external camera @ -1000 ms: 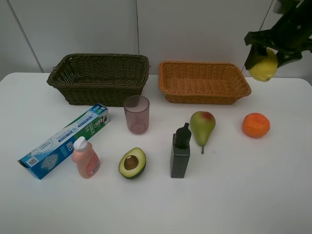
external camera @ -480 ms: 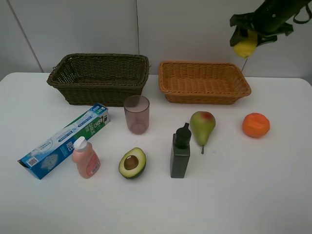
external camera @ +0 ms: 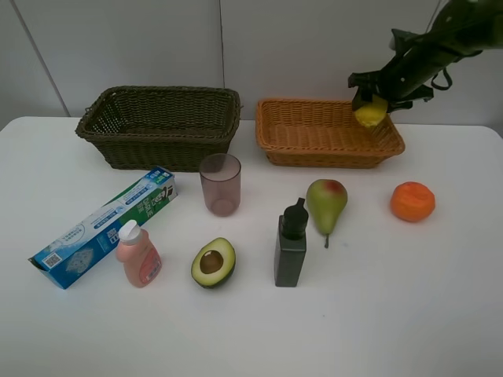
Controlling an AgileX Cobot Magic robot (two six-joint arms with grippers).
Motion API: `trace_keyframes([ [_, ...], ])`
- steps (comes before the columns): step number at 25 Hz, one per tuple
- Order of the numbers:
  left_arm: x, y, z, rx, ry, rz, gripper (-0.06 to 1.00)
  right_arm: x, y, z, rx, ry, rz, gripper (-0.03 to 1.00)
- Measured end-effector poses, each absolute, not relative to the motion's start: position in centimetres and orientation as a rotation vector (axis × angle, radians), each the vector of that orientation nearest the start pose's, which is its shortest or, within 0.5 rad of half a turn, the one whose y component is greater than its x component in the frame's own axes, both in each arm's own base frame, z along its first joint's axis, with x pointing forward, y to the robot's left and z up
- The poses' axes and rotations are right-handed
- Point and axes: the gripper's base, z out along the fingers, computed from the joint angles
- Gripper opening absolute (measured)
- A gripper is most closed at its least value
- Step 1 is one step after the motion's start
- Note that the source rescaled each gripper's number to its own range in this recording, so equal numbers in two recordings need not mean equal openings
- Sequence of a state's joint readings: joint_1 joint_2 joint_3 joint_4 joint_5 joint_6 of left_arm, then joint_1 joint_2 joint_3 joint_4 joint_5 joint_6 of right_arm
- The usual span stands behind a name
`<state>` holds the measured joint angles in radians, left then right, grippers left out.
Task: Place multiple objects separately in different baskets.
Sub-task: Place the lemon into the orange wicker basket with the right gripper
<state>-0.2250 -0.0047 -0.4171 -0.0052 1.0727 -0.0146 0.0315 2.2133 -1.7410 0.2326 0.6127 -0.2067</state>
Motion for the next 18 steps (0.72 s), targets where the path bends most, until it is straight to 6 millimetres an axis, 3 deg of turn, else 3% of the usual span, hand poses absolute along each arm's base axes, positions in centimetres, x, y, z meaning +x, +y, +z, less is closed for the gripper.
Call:
trace_keyframes([
  [4, 0.2, -0.1, 25.3, 0.224, 2.125, -0.147, 1.00, 49.3, 2.7, 15.7, -0.145, 2.569, 0.164, 0.37],
  [18, 0.2, -0.1, 25.3, 0.224, 2.125, -0.147, 1.00, 49.6, 3.4, 15.6, -0.162, 2.541, 0.163, 0.37],
])
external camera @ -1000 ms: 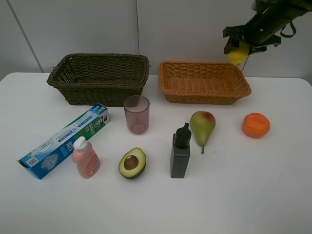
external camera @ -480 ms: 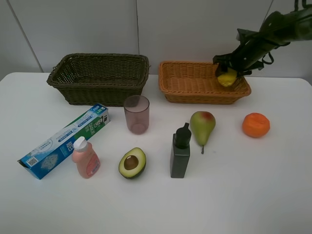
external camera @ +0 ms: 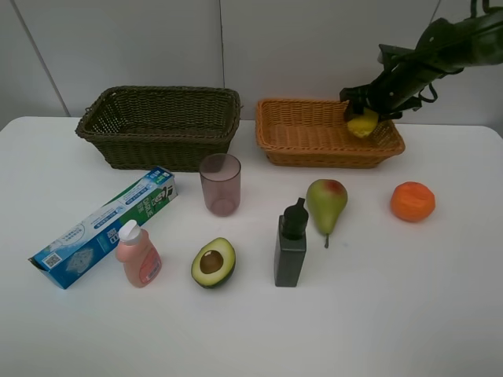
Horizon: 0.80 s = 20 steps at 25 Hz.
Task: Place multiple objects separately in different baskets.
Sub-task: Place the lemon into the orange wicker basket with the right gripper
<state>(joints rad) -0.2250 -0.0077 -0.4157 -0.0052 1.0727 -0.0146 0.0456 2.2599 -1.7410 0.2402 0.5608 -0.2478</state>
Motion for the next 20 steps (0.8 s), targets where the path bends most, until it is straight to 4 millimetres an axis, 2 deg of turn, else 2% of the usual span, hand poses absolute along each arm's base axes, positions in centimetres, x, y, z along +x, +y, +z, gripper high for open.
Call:
trace_keyframes([
  [11, 0.21, -0.09, 25.26, 0.224, 2.125, -0.147, 1.00, 49.49, 3.42, 15.60, -0.165, 2.549, 0.164, 0.37],
  [12, 0.21, -0.09, 25.26, 0.224, 2.125, -0.147, 1.00, 49.48, 3.43, 15.60, -0.165, 2.550, 0.164, 0.40],
  [15, 0.21, -0.09, 25.26, 0.222, 2.125, -0.146, 1.00, 49.48, 3.43, 15.65, -0.163, 2.549, 0.166, 0.68],
  [16, 0.21, -0.09, 25.26, 0.222, 2.125, -0.146, 1.00, 49.49, 3.47, 15.70, -0.163, 2.546, 0.166, 0.73],
  [20, 0.21, -0.09, 25.26, 0.222, 2.125, -0.146, 1.00, 49.44, 3.74, 16.08, -0.172, 2.538, 0.166, 0.81],
])
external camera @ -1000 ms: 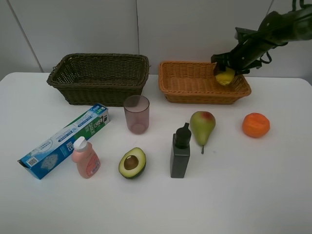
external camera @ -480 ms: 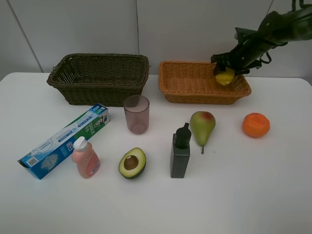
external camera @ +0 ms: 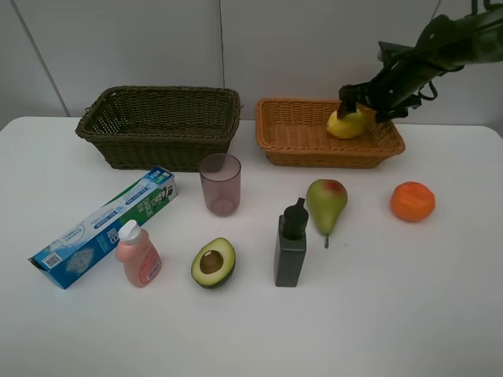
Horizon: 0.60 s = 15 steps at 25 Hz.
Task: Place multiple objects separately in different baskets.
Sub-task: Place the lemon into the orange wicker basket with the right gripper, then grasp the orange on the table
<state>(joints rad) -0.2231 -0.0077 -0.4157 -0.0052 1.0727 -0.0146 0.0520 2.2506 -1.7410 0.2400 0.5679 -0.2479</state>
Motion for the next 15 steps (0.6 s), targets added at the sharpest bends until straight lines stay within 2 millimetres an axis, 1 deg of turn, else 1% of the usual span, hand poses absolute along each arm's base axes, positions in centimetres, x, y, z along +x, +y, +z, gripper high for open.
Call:
trace_keyframes([
  [7, 0.2, -0.1, 25.3, 0.222, 2.125, -0.146, 1.00, 49.4, 3.9, 16.7, -0.173, 2.527, 0.167, 0.81],
  [11, 0.2, -0.1, 25.3, 0.222, 2.125, -0.146, 1.00, 49.2, 3.9, 17.6, -0.171, 2.517, 0.169, 0.81],
  [15, 0.2, -0.1, 25.3, 0.222, 2.125, -0.146, 1.00, 48.7, 3.9, 18.4, -0.198, 2.543, 0.168, 0.81],
])
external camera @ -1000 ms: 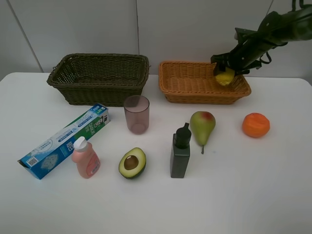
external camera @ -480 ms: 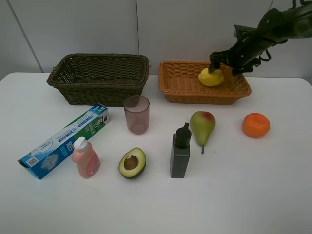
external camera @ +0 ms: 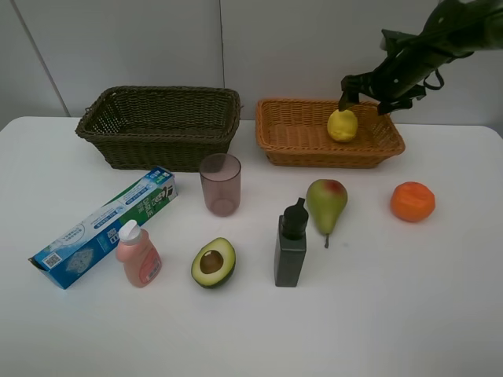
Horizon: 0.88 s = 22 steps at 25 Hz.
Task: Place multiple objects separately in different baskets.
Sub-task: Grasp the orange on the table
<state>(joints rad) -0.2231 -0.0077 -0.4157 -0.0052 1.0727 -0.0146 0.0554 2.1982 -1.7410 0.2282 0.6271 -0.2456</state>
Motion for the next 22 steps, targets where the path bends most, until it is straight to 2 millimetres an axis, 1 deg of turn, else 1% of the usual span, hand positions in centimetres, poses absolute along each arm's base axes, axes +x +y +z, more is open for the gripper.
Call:
trace_keyframes([
  [7, 0.2, -0.1, 25.3, 0.222, 2.125, -0.146, 1.00, 47.2, 3.4, 19.2, -0.320, 2.663, 0.083, 0.81],
  [14, 0.2, -0.1, 25.3, 0.222, 2.125, -0.146, 1.00, 45.4, 3.1, 21.6, -0.369, 2.752, 0.055, 0.81],
  [16, 0.2, -0.1, 25.3, 0.222, 2.125, -0.146, 1.00, 44.9, 3.0, 21.9, -0.387, 2.789, 0.042, 0.77],
  [19, 0.2, -0.1, 25.3, 0.222, 2.125, -0.146, 1.00, 44.3, 2.8, 21.8, -0.410, 2.855, 0.028, 0.70],
  [22, 0.2, -0.1, 25.3, 0.222, 2.125, -0.146, 1.00, 43.8, 2.7, 21.7, -0.417, 2.912, 0.027, 0.68],
])
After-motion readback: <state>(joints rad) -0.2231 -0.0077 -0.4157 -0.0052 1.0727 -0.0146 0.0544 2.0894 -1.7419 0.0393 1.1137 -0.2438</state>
